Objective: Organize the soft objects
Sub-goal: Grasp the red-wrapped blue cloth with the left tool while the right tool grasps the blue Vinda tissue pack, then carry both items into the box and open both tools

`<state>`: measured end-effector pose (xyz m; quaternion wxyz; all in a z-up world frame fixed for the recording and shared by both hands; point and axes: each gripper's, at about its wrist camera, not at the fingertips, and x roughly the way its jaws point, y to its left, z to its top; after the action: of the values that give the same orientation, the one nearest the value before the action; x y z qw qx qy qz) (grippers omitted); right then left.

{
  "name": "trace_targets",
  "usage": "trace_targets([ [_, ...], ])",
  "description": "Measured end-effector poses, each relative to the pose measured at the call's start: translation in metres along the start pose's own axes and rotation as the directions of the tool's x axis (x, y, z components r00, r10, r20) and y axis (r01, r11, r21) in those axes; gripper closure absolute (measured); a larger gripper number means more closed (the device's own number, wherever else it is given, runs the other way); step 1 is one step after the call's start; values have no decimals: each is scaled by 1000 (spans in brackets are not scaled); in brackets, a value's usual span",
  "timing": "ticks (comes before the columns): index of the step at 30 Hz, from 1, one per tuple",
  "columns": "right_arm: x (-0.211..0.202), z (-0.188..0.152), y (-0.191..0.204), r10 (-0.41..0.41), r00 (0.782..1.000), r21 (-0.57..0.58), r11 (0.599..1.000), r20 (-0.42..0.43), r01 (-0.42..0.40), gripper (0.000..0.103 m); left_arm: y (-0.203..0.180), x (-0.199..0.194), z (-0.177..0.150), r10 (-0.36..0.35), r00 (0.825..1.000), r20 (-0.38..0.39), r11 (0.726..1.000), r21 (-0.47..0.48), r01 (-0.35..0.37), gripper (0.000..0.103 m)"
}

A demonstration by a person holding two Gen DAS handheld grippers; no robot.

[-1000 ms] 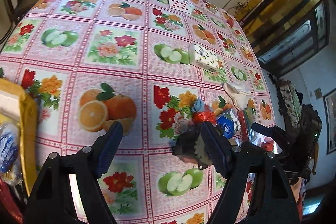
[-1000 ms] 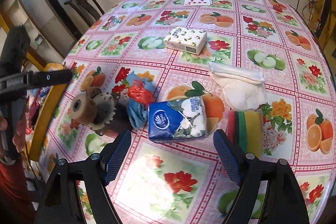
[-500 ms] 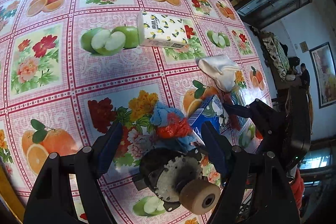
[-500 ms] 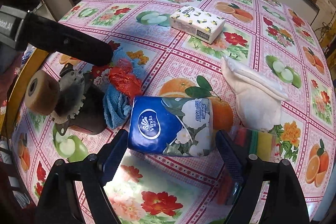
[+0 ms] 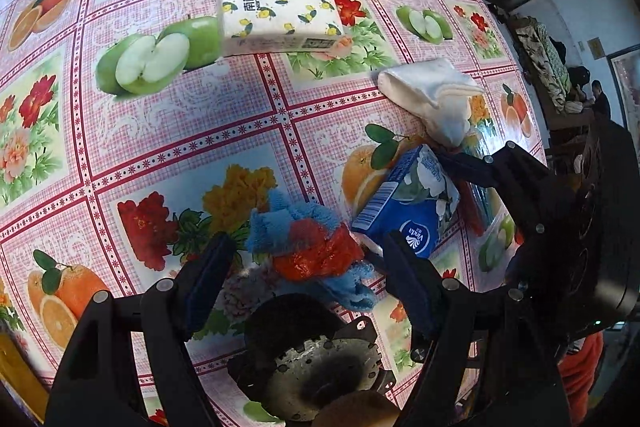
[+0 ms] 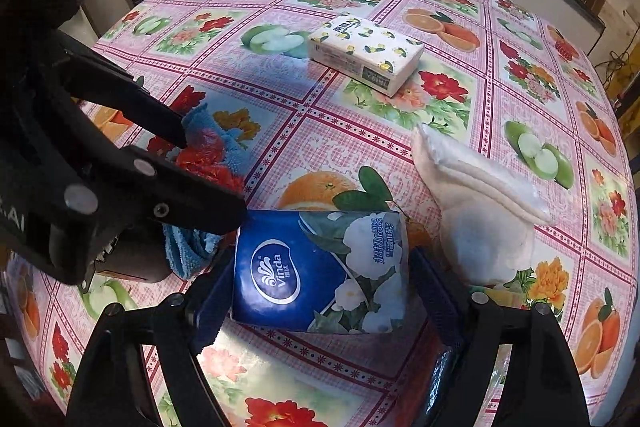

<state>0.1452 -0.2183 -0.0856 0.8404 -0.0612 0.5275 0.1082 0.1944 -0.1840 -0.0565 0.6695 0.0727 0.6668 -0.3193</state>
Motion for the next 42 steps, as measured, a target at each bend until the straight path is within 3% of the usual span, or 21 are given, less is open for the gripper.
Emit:
trace_targets([
  [2, -3, -1, -4, -4, 1000, 19, 1000, 5, 4, 27, -2, 0, 0, 28, 1000, 4, 1000, 1, -28, 29],
  [4, -5, -4, -6, -1, 1000, 25, 1000, 1, 1, 28, -9, 4, 0, 90, 996, 10, 996, 23, -91, 54],
  [6, -8, -9, -8, 6, 1000, 36, 999, 0, -6, 28, -9, 3, -1, 45, 999, 4, 999, 8, -45, 65],
  [10, -18, -19, -13, 44, 999, 81, 996, 19, -46, 28, -6, -2, -4, 55, 997, 46, 998, -3, -55, 67],
  [16, -39, -17, -14, 21, 997, 103, 994, 68, -28, 28, 13, -37, -10, -32, 986, 165, 996, -82, 47, 67],
  [21, -70, -1, -2, 15, 991, 90, 996, 132, -27, 28, 35, -73, -26, -26, 969, 244, 988, -139, 61, 67],
  [25, -96, 16, 22, 30, 983, 48, 998, 180, -40, 28, 62, -108, -59, 11, 958, 288, 983, -178, 42, 67],
  [29, -118, 36, 62, 87, 972, -14, 996, 218, -86, 28, 98, -148, -102, 41, 934, 355, 970, -240, 48, 67],
  [33, -127, 48, 126, 178, 958, -109, 982, 224, -157, 28, 129, -179, -155, 99, 913, 395, 957, -289, 21, 67],
  [37, -125, 56, 203, 278, 940, -219, 947, 199, -234, 28, 163, -199, -217, 166, 902, 399, 938, -347, -19, 67],
  [42, -106, 69, 297, 358, 920, -315, 902, 158, -296, 28, 208, -210, -283, 241, 889, 389, 891, -452, -44, 67],
])
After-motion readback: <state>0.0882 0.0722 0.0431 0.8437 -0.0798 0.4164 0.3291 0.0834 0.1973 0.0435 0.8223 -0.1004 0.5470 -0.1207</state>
